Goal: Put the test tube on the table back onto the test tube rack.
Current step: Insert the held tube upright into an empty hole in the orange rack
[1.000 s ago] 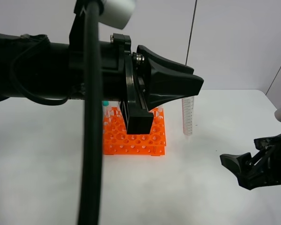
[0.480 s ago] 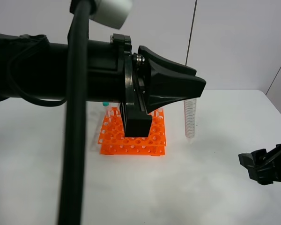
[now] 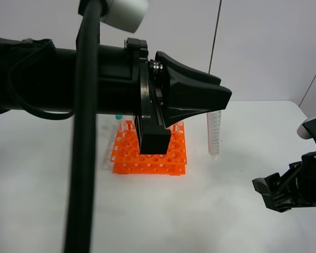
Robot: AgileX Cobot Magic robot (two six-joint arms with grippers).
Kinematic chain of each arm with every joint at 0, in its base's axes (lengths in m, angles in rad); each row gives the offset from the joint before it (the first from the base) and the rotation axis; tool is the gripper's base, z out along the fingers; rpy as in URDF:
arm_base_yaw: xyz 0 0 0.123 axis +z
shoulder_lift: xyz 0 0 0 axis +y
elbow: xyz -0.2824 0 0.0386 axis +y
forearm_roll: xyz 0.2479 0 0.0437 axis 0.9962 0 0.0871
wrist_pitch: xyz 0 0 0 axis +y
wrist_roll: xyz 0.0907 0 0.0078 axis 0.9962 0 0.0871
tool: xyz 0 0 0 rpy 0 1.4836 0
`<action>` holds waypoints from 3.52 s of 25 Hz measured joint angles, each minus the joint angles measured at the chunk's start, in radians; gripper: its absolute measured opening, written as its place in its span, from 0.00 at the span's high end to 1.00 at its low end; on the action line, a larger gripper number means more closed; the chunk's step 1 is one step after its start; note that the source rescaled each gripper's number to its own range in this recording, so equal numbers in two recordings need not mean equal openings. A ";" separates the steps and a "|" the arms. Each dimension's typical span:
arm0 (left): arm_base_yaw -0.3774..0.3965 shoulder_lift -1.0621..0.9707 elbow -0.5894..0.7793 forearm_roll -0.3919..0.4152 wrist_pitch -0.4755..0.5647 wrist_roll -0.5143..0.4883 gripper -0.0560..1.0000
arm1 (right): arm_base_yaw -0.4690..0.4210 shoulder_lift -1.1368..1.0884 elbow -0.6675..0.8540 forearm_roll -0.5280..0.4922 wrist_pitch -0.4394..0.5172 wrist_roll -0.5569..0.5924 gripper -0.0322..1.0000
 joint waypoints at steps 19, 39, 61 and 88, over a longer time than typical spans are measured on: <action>0.000 0.000 0.000 0.001 0.038 0.000 0.95 | -0.485 0.020 -0.066 0.052 0.024 0.050 0.12; 0.000 0.000 0.000 0.001 0.048 0.000 0.95 | -0.615 0.020 -0.085 0.375 0.081 -0.258 0.17; 0.000 0.000 0.000 0.001 0.048 0.000 0.95 | -0.615 -0.164 -0.240 0.384 0.628 -0.310 0.19; 0.000 0.000 0.000 0.001 0.048 0.001 0.95 | -0.615 -0.685 -0.163 0.354 0.610 -0.313 0.19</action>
